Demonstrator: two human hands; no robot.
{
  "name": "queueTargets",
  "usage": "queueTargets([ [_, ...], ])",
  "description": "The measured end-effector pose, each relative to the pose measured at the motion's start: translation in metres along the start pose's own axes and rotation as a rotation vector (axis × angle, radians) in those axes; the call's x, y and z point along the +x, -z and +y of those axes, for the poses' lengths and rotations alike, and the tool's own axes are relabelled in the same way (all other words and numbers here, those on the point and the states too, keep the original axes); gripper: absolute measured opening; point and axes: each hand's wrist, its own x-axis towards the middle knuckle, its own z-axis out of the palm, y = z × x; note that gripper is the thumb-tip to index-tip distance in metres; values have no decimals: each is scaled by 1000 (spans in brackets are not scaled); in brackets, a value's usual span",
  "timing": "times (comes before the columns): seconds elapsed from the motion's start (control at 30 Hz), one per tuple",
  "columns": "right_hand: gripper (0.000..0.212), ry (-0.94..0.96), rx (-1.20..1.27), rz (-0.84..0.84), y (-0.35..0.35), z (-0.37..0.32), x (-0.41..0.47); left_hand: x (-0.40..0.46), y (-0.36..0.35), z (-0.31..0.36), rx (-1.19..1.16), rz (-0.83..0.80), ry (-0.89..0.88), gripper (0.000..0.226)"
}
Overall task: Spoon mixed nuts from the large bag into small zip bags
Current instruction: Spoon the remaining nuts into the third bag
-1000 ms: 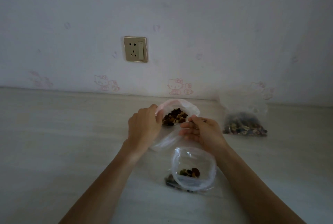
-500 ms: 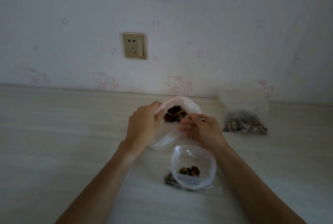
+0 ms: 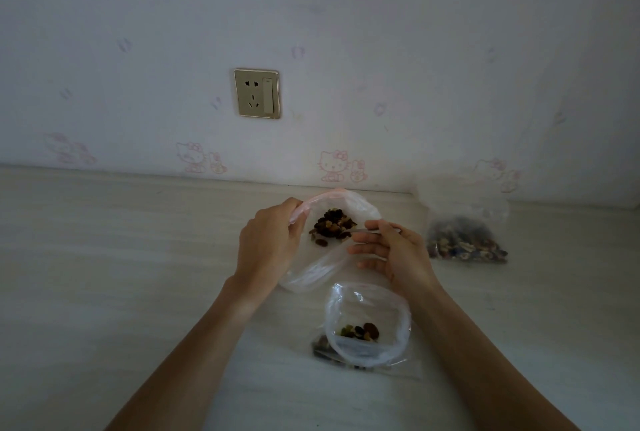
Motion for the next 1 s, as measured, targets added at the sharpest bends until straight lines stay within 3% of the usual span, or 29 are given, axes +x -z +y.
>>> queueTargets([
  [0.43,34,83,-49,-32,9,-29,-23,-2,-2,-4,-3,19,-21,33],
  [0.53,34,104,-46,-53,15,-37,-35,-10,6,-2,-26,98,-86,39],
  [0.7,32,167,0,-101,31,-52,-62,-39,25,18,-76,254,-182,24],
  [0.8,32,191,11,-129,45,-56,-84,-60,34,31,-208,125,-160,23],
  [1.0,32,162,-63,-165,69,-50,-117,-87,29,38,-68,-149,-32,39],
])
